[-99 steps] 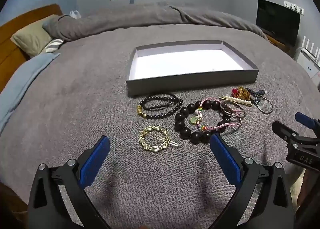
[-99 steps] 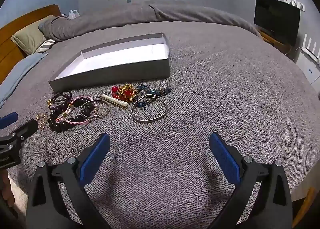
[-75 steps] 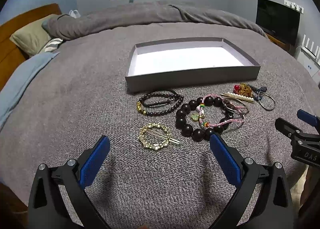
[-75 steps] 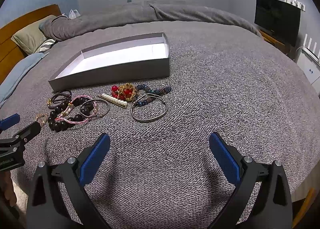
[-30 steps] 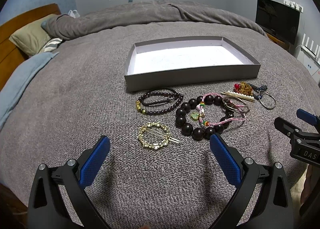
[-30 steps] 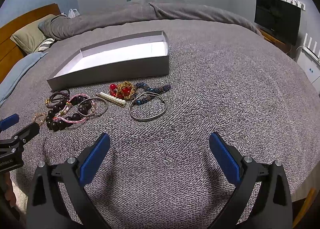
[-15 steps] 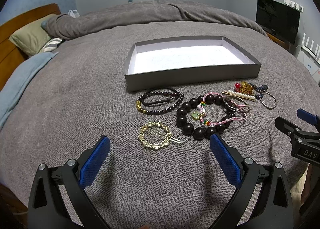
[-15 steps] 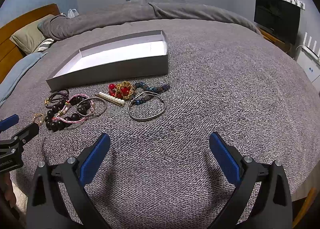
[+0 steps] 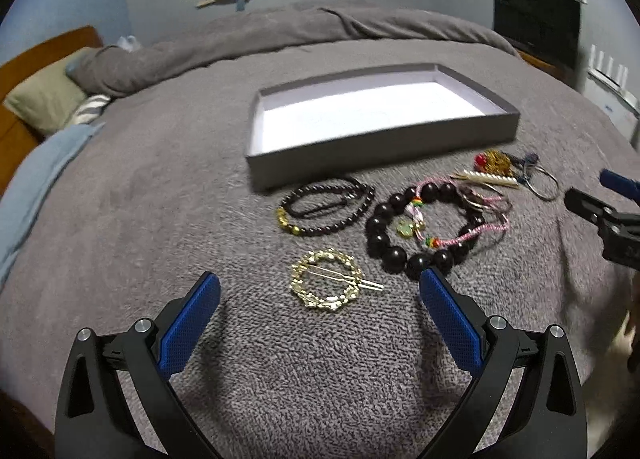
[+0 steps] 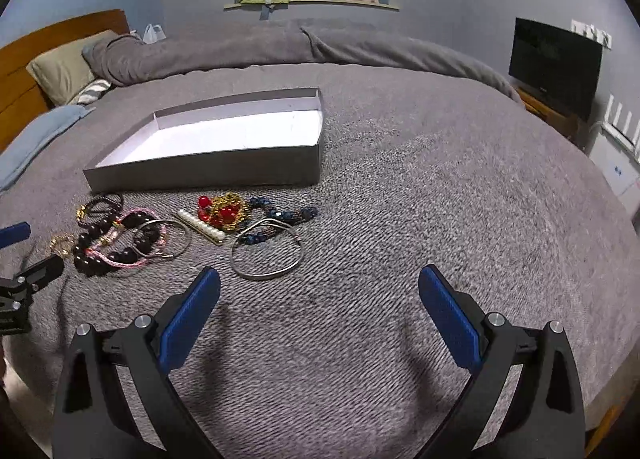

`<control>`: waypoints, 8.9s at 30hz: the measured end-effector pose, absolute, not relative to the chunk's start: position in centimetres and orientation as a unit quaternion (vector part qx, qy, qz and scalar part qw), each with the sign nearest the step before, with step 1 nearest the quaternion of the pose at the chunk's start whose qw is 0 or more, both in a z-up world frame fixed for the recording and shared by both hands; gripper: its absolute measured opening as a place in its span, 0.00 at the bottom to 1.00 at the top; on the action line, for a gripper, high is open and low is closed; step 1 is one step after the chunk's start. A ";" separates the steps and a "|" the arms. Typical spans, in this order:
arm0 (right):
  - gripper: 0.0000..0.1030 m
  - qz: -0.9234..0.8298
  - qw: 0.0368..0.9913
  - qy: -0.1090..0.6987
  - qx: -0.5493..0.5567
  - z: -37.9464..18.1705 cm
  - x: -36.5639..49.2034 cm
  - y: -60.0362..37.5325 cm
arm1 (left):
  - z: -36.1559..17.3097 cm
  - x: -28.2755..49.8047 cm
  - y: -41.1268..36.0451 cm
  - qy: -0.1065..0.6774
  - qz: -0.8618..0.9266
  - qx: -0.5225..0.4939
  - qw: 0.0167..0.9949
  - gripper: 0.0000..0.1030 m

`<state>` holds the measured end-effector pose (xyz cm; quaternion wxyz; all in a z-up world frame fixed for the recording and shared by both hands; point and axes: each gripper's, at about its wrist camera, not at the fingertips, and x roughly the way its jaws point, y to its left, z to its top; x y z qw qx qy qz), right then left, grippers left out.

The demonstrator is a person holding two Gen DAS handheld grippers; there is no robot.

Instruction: Organize jewelry

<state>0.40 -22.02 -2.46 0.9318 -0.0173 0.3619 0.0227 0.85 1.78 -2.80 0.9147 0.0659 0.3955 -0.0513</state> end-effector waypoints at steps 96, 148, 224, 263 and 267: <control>0.47 0.119 0.929 0.348 -0.041 -4.1 2.4 -20.8 | -4.4 2.6 4.4 0.376 -0.073 0.067 0.921 0.56; 0.47 0.133 0.938 0.316 -0.049 0.5 4.3 -20.2 | 2.0 5.3 3.1 0.320 -0.104 0.067 0.939 0.53; 0.64 0.103 0.891 0.437 -0.071 -0.9 23.9 -16.5 | -1.7 25.5 3.8 0.426 -0.067 0.036 0.902 0.69; 0.95 0.123 0.932 0.342 0.013 -2.2 4.3 -22.9 | -4.4 5.0 5.5 0.356 -0.089 0.036 0.929 0.93; 0.95 0.120 0.929 0.350 -0.001 -2.5 4.5 -22.4 | -4.6 5.3 5.5 0.361 -0.090 0.033 0.928 0.93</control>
